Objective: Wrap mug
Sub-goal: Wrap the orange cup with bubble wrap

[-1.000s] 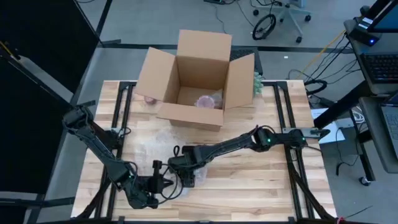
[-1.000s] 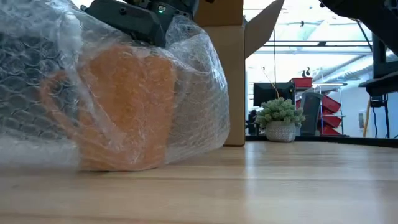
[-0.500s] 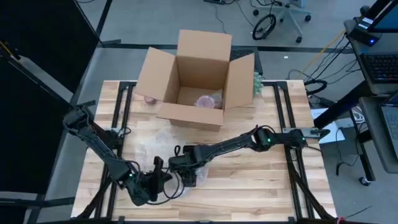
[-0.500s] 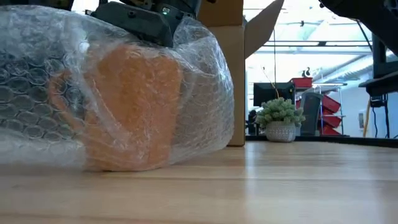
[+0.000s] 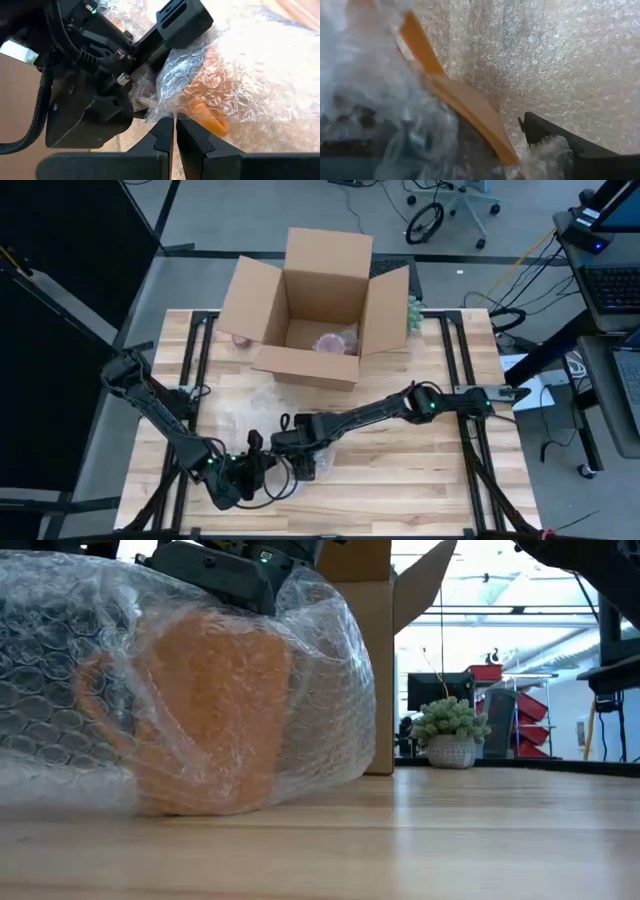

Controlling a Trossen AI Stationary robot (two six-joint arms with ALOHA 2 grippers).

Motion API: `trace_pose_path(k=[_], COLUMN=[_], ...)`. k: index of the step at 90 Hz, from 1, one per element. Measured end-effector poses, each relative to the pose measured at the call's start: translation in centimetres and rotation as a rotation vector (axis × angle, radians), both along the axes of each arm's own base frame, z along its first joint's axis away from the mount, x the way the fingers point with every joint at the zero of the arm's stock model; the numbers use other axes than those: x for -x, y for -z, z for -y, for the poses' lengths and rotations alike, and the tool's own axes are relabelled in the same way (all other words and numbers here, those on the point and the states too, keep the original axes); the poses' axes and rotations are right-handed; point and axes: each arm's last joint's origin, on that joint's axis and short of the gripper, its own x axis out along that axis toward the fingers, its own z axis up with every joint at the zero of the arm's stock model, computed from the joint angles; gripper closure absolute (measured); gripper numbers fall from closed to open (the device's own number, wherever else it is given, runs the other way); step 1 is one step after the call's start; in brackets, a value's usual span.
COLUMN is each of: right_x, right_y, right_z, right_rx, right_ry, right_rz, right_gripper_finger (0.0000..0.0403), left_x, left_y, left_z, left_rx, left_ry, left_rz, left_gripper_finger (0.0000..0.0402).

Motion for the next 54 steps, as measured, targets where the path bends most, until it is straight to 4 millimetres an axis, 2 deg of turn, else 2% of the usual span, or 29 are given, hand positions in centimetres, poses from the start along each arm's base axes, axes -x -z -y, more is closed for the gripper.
trace_pose_path(k=[12, 25, 44, 54], right_x=[0.0, 0.1, 0.0, 0.0], right_y=[0.0, 0.0, 0.0, 0.0], right_z=[0.0, 0.0, 0.0, 0.0], right_rx=[-0.001, 0.001, 0.002, 0.002], right_ry=[0.001, 0.000, -0.004, -0.004], right_rz=[-0.004, -0.006, -0.005, -0.005], right_gripper_finger=[0.0225, 0.0225, 0.0225, 0.0225], left_x=[0.7, 1.5, 1.9, 1.0], left_y=[-0.1, -1.5, -5.7, -5.9], left_z=[-0.8, -1.0, 0.6, 1.1], left_rx=[0.078, 0.201, 0.404, 0.445], left_ry=[-0.109, -0.186, -0.079, -0.025], left_rz=[-0.032, -0.071, 0.137, 0.162], left_gripper_finger=[0.0393, 0.0393, 0.0393, 0.0393])
